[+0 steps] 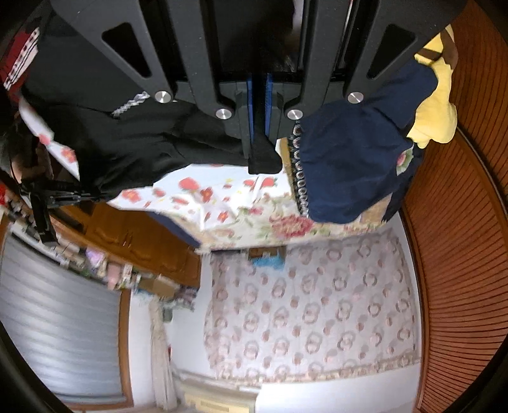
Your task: Fold small clothes
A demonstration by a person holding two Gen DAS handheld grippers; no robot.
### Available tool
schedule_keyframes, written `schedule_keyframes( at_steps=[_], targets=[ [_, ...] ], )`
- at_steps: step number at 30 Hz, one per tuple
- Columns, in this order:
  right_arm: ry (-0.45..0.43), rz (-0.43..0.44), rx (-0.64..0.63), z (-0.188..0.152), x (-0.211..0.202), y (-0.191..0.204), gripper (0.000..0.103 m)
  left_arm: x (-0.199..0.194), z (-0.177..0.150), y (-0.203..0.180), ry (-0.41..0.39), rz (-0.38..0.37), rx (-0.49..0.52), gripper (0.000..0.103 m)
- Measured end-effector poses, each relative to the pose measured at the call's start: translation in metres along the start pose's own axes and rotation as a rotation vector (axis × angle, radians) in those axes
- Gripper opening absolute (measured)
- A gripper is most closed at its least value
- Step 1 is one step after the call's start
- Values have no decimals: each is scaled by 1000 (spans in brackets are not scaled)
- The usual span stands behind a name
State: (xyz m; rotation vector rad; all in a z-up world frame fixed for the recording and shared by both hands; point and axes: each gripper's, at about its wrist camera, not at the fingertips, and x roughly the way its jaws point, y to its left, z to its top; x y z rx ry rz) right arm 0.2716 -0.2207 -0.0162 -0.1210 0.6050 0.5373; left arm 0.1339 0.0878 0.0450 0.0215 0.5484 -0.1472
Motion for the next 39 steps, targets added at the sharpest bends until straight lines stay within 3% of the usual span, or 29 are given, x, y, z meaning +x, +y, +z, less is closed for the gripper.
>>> schedule_keyframes(
  at_steps=[5, 13, 19, 25, 29, 32, 34, 36, 39],
  targets=[
    [-101, 40, -22, -30, -80, 17, 5, -57, -24, -4, -57, -21, -30, 6],
    [-135, 86, -29, -91, -175, 19, 5, -124, -70, -7, -65, -19, -67, 6],
    [-55, 82, -53, -134, -215, 28, 5, -152, -97, -12, -22, -14, -70, 6],
    [40, 98, 10, -166, -212, 25, 5, -139, -133, -3, 94, -28, -99, 9],
    [115, 70, 0, -177, -189, 29, 5, -130, -138, 8, 152, -16, -133, 20],
    [124, 55, -18, -168, -184, 37, 8, -136, -130, 11, 124, 10, -123, 48],
    [112, 49, -24, -160, -184, 41, 9, -140, -125, 13, 108, 14, -117, 53],
    [99, 36, -35, -156, -189, 41, 19, -139, -122, 13, 103, 21, -105, 62],
    [70, 17, -36, -150, -196, 41, 30, -130, -119, 14, 105, 38, -92, 63]
  ],
)
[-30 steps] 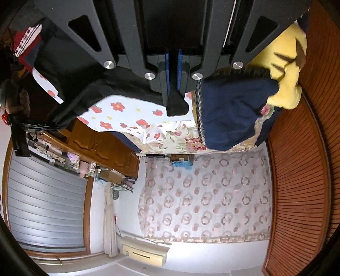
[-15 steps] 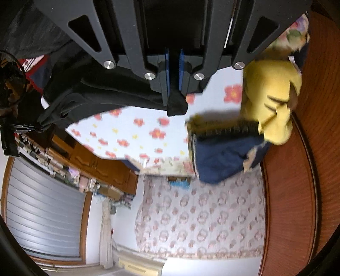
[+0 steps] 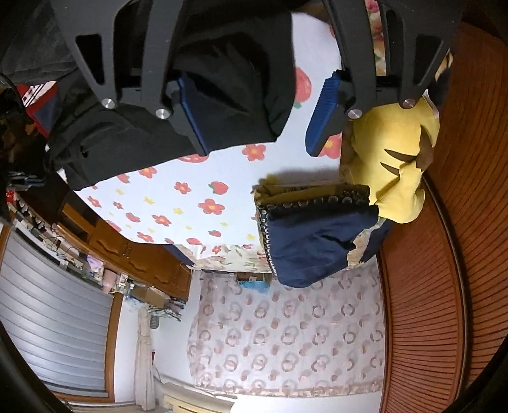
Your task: Fold small clothes
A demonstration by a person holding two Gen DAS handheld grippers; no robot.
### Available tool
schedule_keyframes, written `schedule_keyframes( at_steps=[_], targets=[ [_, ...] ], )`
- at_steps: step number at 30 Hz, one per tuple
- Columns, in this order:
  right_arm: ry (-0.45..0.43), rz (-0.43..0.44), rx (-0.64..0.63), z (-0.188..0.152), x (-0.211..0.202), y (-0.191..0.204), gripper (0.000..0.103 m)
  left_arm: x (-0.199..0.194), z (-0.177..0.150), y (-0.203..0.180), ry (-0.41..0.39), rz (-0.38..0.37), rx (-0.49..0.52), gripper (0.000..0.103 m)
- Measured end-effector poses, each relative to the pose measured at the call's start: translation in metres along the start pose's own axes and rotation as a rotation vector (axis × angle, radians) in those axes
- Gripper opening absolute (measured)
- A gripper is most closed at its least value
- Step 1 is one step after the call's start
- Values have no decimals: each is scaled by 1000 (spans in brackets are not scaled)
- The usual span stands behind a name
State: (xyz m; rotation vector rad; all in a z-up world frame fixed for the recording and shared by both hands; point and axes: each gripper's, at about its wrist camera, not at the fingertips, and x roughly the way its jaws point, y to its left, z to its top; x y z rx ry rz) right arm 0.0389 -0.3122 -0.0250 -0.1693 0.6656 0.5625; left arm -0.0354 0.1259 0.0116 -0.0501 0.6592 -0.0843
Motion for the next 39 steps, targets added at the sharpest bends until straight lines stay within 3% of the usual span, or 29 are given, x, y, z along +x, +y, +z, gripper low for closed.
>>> schedule_keyframes(
  at_steps=[3, 8, 19, 26, 35, 37, 39],
  targets=[
    [-19, -44, -18, 7, -3, -1, 43, 16, 5, -3, 16, 3, 15, 63],
    [-33, -67, -31, 7, 7, -3, 50, 47, 7, -2, 62, 7, 24, 63],
    [67, -125, 33, 6, 93, -27, 50, 105, -11, 11, 206, 9, 0, 63],
    [98, -123, 70, 4, 93, -29, 54, 120, -26, 18, 267, -4, -43, 63],
    [119, -137, 107, 2, 100, -36, 57, 123, -26, 13, 270, -19, -33, 63],
    [125, -137, 111, 3, 101, -35, 57, 124, -25, 13, 263, -31, -35, 56],
    [132, -122, 108, 4, 102, -38, 57, 125, -24, 11, 263, -52, -27, 40]
  ],
)
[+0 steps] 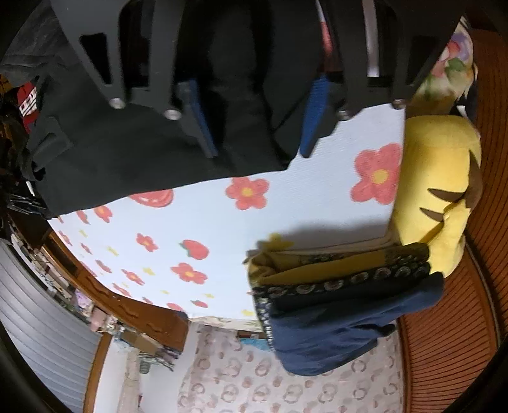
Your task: Fold small clothes
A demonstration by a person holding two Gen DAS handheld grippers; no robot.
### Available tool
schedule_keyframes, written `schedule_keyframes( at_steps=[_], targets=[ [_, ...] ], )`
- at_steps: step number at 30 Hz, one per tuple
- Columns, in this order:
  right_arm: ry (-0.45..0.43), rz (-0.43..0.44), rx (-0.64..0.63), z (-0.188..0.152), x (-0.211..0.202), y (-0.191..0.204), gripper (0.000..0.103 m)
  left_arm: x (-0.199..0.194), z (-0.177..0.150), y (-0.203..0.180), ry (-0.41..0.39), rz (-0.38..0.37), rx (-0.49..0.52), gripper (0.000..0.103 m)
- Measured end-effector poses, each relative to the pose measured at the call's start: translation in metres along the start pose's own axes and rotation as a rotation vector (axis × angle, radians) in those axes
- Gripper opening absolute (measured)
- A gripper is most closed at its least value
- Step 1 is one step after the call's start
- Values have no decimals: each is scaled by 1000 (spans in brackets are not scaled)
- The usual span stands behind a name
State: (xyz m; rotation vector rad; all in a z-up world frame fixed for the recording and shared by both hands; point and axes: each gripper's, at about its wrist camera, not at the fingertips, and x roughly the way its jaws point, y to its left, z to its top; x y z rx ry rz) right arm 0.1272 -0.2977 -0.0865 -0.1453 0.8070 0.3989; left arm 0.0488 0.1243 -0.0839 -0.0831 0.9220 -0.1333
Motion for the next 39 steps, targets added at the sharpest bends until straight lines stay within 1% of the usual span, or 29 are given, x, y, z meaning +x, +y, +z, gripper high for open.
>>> schedule_keyframes(
  at_steps=[1, 2, 3, 4, 5, 6, 7, 8, 10, 12, 13, 15, 17, 22, 23, 25, 27, 30, 33, 39],
  targets=[
    [3, 21, -5, 1, 0, 1, 57, 0, 1, -1, 4, -6, 4, 35],
    [7, 31, -10, 1, 0, 2, 57, 0, 3, -3, 8, -9, 10, 26],
    [7, 27, -13, 2, 0, 1, 53, 0, 3, -3, 8, -13, 13, 17],
    [4, 24, -15, 1, -1, 1, 48, -1, 4, -4, 7, -18, 12, 15],
    [2, 44, -22, 1, -2, 2, 35, -4, 4, -6, -1, -27, 15, 11],
    [1, 59, -28, 0, -4, 3, 19, -7, 4, -7, -8, -31, 20, 10],
    [3, 81, -38, -2, -5, 5, 12, -14, 4, -10, -34, -36, 24, 10],
    [-4, 119, -42, -4, -6, 8, 9, -22, 5, -13, -62, -50, 23, 10],
    [-33, 131, -62, -9, -14, 14, 8, -41, 7, -17, -122, -81, 14, 10],
    [-82, 187, -33, -11, -31, 13, 8, -67, 9, -21, -195, -111, -1, 9],
    [-125, 198, -20, -10, -45, 12, 8, -82, 11, -24, -239, -124, -9, 9],
    [-211, 218, -1, -9, -76, 10, 7, -105, 15, -28, -297, -148, -11, 9],
    [-304, 237, 16, -6, -112, 8, 7, -130, 22, -36, -354, -151, 7, 9],
    [-475, 244, 2, 7, -190, 3, 7, -188, 42, -51, -508, -155, 38, 9],
    [-470, 227, 15, 11, -206, 3, 7, -201, 46, -53, -543, -148, 47, 9],
    [-518, 220, -2, 17, -233, 1, 7, -227, 54, -57, -608, -136, 65, 9],
    [-564, 202, -22, 24, -260, -1, 7, -245, 62, -60, -652, -121, 83, 9],
    [-620, 165, -53, 32, -294, -2, 7, -266, 74, -62, -708, -108, 107, 9],
    [-637, 129, -97, 35, -318, -1, 7, -283, 82, -64, -756, -105, 120, 9],
    [-705, 107, -110, 25, -360, 2, 7, -312, 85, -68, -840, -119, 138, 9]
  ],
)
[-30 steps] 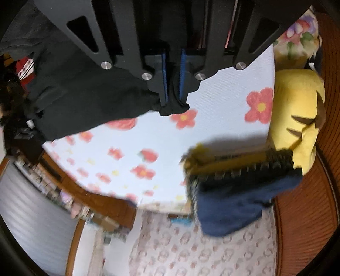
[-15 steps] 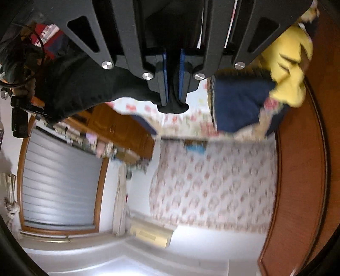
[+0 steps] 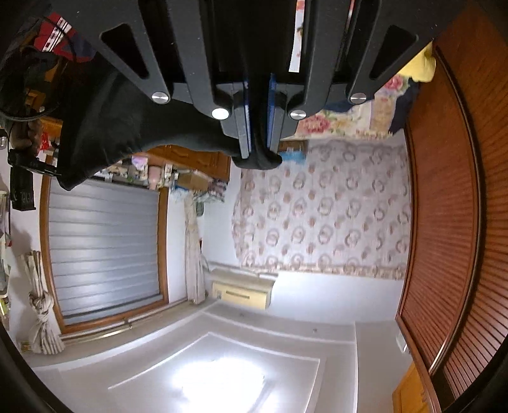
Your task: Fold small clothes
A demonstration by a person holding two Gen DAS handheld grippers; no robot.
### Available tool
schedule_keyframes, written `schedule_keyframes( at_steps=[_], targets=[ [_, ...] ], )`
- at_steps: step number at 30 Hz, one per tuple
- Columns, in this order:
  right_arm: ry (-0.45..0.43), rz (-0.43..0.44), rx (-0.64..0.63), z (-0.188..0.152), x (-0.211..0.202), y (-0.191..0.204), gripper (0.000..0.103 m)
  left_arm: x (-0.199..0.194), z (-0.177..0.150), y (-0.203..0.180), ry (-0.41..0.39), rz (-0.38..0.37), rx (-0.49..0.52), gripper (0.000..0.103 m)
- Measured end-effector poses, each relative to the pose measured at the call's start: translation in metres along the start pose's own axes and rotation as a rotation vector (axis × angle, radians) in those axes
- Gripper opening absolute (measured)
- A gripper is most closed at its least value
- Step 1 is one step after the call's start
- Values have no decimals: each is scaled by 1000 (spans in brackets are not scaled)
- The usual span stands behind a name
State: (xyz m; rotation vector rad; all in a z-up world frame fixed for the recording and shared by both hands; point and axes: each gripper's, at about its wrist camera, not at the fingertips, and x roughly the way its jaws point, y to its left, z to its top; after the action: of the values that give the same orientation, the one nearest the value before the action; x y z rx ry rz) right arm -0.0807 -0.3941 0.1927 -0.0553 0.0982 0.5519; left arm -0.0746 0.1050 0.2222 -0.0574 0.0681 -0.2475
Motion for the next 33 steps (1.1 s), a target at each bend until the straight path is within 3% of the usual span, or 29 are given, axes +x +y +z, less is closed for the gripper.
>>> schedule_keyframes(
  at_steps=[6, 9, 15, 22, 26, 33],
  targets=[
    [-72, -49, -42, 19, -28, 5, 7, -4, 24, -3, -60, 1, 30, 9],
    [-60, -81, -58, 23, -18, 4, 7, 15, 24, -5, -52, 9, 45, 9],
    [77, -144, -48, 11, 64, -6, 7, 96, -7, 2, 47, 30, 34, 9],
    [287, -180, 22, -26, 194, -64, 7, 238, -90, 30, 265, 78, 19, 9],
    [405, -218, 32, -51, 273, -85, 7, 297, -133, 37, 373, 103, 11, 9],
    [496, -275, 72, -52, 348, -95, 7, 341, -163, 26, 456, 137, 50, 9]
  ],
)
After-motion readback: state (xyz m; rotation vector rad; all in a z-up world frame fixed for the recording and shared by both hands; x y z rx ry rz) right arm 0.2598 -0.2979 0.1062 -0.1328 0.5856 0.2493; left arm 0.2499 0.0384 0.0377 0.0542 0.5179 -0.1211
